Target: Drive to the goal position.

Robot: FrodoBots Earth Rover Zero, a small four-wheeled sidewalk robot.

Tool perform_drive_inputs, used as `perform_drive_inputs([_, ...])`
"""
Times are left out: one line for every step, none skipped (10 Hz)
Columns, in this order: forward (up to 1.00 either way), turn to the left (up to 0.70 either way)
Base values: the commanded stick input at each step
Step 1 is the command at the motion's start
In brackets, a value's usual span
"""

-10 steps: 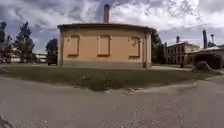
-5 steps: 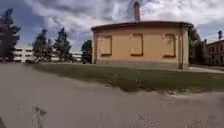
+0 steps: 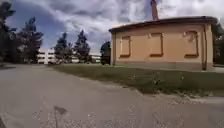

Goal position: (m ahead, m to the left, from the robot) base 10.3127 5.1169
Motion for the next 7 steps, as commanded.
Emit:
perform_drive_inputs([0.00, 0.45])
perform_drive_inputs([0.00, 0.45])
perform_drive_inputs([0.00, 0.45])
perform_drive_inputs([0.00, 0.45])
perform_drive_inputs([0.48, 0.14])
perform_drive_inputs([0.70, 0.00])
perform_drive_inputs([0.70, 0.00])
